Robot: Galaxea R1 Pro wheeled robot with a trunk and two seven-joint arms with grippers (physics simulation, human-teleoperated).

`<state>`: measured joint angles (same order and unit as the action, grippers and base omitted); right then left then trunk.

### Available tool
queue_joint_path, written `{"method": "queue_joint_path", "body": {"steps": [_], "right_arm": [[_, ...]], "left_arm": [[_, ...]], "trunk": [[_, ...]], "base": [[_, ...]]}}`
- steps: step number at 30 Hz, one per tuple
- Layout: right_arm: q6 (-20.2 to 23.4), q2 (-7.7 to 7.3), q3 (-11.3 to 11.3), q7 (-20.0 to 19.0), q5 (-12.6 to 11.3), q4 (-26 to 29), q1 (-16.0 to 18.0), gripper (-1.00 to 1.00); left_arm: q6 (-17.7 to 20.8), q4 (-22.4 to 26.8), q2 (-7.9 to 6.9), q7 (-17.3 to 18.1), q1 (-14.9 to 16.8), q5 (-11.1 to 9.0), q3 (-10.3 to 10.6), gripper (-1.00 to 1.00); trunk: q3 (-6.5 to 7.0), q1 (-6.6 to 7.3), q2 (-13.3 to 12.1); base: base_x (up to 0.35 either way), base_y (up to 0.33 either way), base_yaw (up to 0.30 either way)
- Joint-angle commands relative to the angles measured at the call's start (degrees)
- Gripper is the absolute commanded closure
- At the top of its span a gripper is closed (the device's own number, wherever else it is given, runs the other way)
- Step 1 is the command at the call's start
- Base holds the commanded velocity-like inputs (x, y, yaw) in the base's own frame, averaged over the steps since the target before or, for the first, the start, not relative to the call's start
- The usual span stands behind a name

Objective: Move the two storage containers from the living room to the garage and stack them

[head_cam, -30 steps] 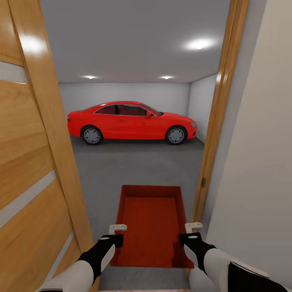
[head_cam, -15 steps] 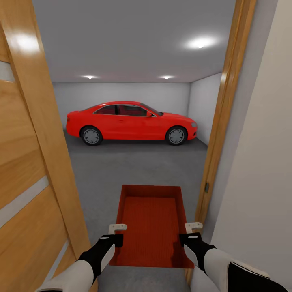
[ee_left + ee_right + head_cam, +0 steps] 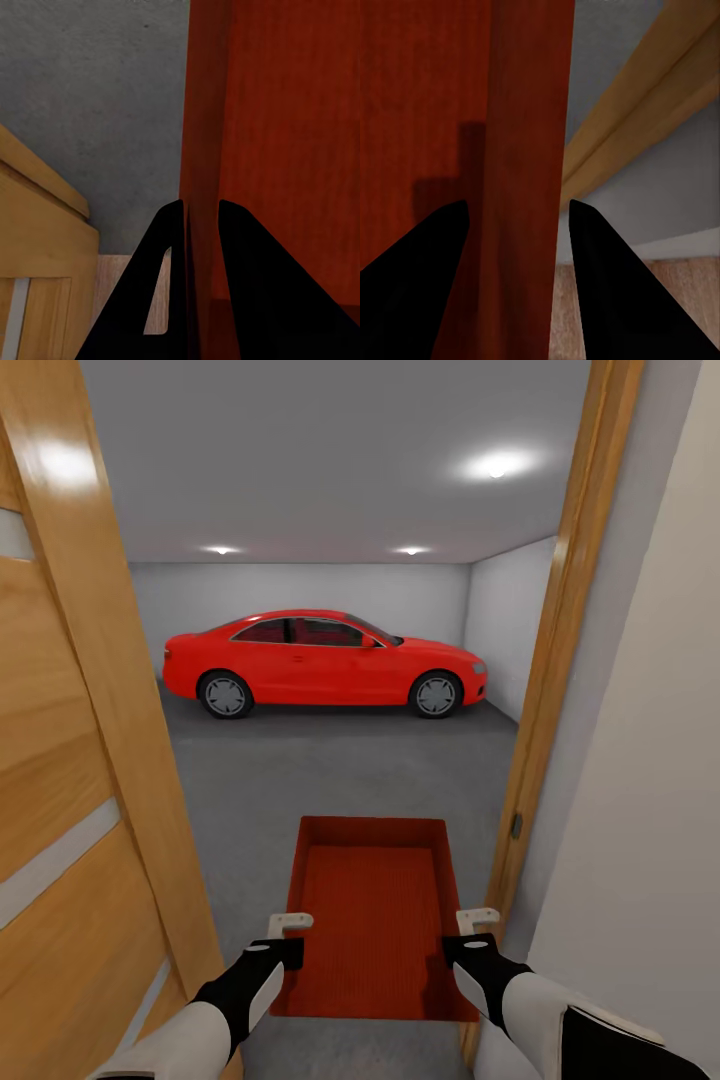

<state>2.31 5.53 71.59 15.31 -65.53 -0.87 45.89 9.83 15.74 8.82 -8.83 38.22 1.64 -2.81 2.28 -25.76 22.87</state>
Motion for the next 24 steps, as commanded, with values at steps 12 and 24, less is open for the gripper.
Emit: {"method": "queue_joint_path", "body": {"steps": [12, 24], "right_arm": [[0.32, 0.18, 1.00, 0.27, -0.57, -0.01, -0.01, 1.00], [0.25, 0.18, 1.00, 0.25, -0.57, -0.02, -0.01, 1.00]], "left_arm": [[0.90, 1.58, -0.38, -0.13, 0.01, 1.18, -1.02, 1.00], [0.98, 1.49, -0.38, -0.13, 0.01, 1.13, -0.98, 1.00]], "trunk": [[-0.03, -0.02, 0.05], [-0.03, -0.02, 0.05]], "base": [[0.158, 0.001, 0.000], [0.323, 0.000, 0.000]]}}
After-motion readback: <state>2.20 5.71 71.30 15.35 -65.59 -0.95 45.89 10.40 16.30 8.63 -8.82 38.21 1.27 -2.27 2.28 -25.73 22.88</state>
